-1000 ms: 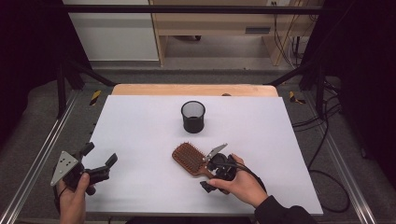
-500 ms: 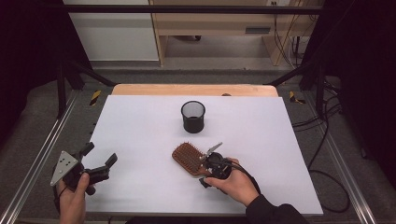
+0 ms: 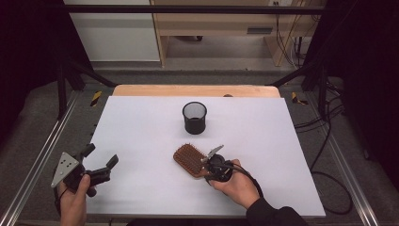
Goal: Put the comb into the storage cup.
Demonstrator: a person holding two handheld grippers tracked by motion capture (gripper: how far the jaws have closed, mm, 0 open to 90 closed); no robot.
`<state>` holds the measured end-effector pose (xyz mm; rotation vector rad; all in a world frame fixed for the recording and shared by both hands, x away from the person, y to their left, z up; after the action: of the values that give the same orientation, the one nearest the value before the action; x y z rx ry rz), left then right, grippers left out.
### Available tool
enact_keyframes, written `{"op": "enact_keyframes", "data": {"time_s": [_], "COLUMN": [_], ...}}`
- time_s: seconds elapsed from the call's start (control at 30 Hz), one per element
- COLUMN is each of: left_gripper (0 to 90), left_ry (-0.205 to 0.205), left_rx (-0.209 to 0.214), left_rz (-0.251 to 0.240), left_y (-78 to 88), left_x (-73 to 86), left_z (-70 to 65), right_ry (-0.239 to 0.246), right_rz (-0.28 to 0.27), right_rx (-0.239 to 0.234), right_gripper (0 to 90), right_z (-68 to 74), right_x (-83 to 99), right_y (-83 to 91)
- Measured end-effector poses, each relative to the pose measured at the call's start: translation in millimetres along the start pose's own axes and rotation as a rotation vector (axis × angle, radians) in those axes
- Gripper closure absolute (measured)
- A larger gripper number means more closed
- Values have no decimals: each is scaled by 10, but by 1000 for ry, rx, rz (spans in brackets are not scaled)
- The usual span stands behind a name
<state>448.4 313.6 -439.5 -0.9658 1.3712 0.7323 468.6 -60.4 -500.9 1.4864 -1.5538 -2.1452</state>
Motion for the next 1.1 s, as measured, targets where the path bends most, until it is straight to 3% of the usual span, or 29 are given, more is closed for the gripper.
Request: {"op": "enact_keyframes", "data": {"time_s": [0.2, 0.43, 0.63, 0.93, 1.1], "left_gripper": [12, 13, 13, 14, 15], "left_ry": [-8, -7, -4, 4, 10], "left_rx": [-2, -2, 0, 6, 27], "left_rz": [2, 1, 0, 5, 6], "left_y": [-2, -3, -2, -3, -9], "left_x": [0, -2, -5, -4, -32], "left_z": [-1, -5, -12, -42, -126], "right_ry": [-7, -23, 4, 26, 6], "right_rz": [9, 27, 35, -31, -109], "right_rx": [8, -31, -40, -23, -24], "right_gripper": [657, 723, 728, 729, 729], "right_z": [4, -55, -56, -55, -98], "right_x": [-3, -13, -22, 11, -27], "right_y": [-5, -10, -10, 15, 104]}}
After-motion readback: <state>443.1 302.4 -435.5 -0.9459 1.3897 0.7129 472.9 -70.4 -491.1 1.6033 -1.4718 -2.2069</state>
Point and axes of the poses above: each handheld gripper's, and its own axes: y roughly backward along the jaws, x roughly out of its underside, z roughly to its left, the point moved 5 cm from there along -y, roughly forward along the jaws, and after that the axes turned 13 degrees about -z, right-handed, at the moved point
